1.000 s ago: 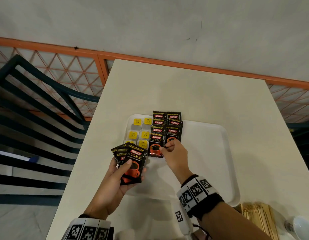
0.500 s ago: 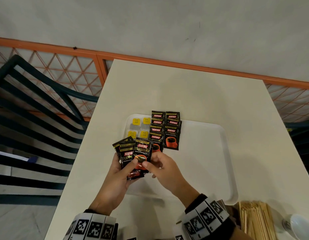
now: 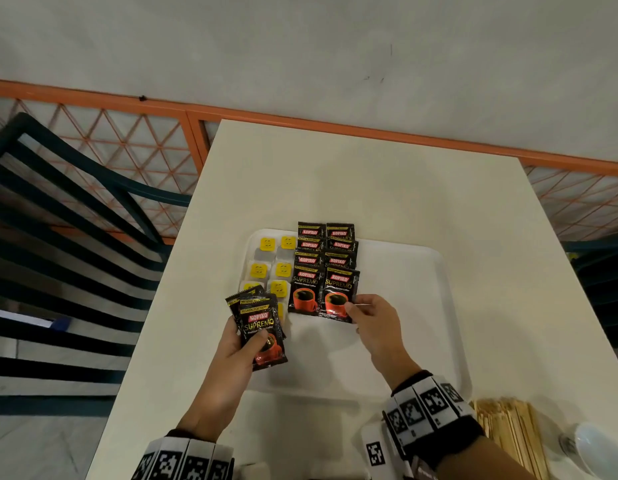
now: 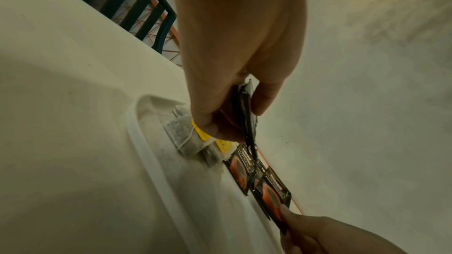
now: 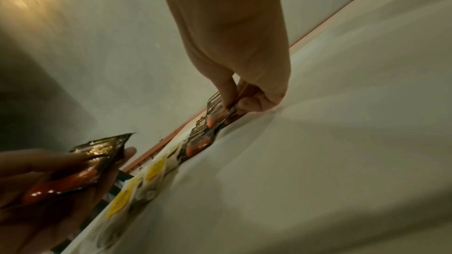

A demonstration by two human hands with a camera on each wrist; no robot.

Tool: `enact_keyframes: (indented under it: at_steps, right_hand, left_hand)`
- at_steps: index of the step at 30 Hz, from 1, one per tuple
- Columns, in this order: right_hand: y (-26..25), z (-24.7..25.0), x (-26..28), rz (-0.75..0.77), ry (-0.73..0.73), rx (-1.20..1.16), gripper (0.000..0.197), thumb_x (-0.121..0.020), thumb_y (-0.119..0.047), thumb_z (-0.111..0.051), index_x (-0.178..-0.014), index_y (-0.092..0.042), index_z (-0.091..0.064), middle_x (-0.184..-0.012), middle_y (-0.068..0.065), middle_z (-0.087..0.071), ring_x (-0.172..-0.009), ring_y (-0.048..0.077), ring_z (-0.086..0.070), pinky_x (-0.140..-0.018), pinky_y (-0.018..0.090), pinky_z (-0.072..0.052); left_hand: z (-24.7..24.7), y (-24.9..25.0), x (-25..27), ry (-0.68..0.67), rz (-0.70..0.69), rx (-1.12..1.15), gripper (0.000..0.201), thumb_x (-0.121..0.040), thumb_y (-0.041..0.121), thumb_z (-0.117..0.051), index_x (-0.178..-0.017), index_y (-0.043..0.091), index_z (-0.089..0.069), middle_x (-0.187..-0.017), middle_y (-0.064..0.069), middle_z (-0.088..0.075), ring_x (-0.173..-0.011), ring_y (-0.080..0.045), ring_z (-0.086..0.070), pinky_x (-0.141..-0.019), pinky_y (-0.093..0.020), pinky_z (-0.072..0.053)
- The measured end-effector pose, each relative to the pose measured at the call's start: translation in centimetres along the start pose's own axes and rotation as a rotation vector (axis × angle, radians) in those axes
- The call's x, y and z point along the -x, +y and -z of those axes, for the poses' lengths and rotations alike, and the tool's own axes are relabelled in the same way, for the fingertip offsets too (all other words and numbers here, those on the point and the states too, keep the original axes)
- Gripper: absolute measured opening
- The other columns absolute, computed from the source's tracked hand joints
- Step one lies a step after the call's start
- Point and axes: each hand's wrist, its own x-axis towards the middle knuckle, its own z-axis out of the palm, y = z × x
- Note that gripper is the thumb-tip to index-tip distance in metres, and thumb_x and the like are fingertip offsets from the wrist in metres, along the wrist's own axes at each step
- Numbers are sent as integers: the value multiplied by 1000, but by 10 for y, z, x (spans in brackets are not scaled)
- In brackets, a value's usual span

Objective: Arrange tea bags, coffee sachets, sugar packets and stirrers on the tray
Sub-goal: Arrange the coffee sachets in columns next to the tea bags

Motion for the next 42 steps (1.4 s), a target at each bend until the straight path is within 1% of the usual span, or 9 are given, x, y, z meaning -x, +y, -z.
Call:
enact_keyframes:
  at_steps: [10, 16, 19, 21, 24, 26, 28, 33, 42]
  right_hand:
    - [0, -6, -9, 92, 67, 177, 21, -86, -16, -63, -105, -8, -59, -83, 0, -60, -76, 11, -54, -57, 8, -35]
    - [3, -9, -12, 144, 119, 253, 27, -87, -19, -63, -110, -8, -56, -97, 9, -65, -89, 20, -60, -75, 22, -42]
    - [3, -9, -6, 207, 134, 266, 27, -89, -23, -59, -112, -11, -54, -101, 7, -60, -87, 18, -57, -68, 16, -39]
    - [-3, -9, 6, 290, 80, 259, 20, -90, -26, -56, -107, -15, -57, -96, 0, -60, -81, 10, -55, -62, 8, -36]
    - [-11, -13, 34, 367, -200, 224, 11, -90, -32, -55, -96, -23, -59, -83, -11, -59, -76, 3, -53, -62, 6, -40]
    - [-10, -19, 48, 353, -379, 169, 12, -87, -33, -61, -96, -26, -58, -82, -12, -61, -76, 2, -55, -64, 7, -42]
    - [-5, -24, 52, 330, -437, 120, 16, -84, -27, -66, -97, -26, -56, -81, -10, -61, -74, 4, -56, -65, 12, -44]
    - [3, -29, 43, 246, -424, 30, 18, -81, -13, -69, -81, -27, -56, -79, -1, -60, -72, 12, -55, -67, 25, -48]
    - [-7, -23, 16, 74, -288, -105, 12, -85, -6, -63, -91, -13, -57, -83, 3, -63, -68, 12, -60, -54, 14, -46]
  left_hand:
    - [0, -1, 1, 10, 4, -52, 32, -93, 3, -46, -110, 30, -52, -109, 0, -66, -98, -14, -63, -76, -25, -48]
    - [-2, -3, 0, 1, 18, -73, 34, -93, 3, -47, -113, 29, -52, -105, 4, -67, -90, -7, -66, -75, -24, -50]
    - [-2, -4, 1, -10, 34, -69, 39, -92, 3, -50, -124, 25, -48, -112, 0, -66, -99, -13, -65, -86, -33, -50]
    - [-3, -5, 1, -20, 32, -66, 41, -91, 3, -51, -126, 24, -48, -114, -1, -66, -104, -18, -63, -92, -38, -49]
    - [-8, -4, 2, -29, -2, -86, 39, -88, -1, -55, -117, 25, -53, -108, -1, -69, -101, -18, -66, -91, -39, -50]
    - [-10, -3, 3, -43, -30, -105, 39, -86, -1, -57, -115, 26, -54, -108, -1, -70, -101, -17, -66, -89, -38, -52]
    - [-11, -3, 4, -46, -45, -117, 41, -85, 0, -60, -115, 27, -54, -109, 0, -69, -103, -15, -65, -89, -36, -52]
    - [-7, -4, 6, -67, 2, -23, 35, -89, 3, -54, -116, 24, -54, -108, -2, -70, -101, -20, -66, -87, -39, -52]
    - [12, -6, 5, 57, 2, -6, 34, -93, 0, -43, -109, 28, -55, -108, -6, -66, -98, -23, -64, -78, -34, -51]
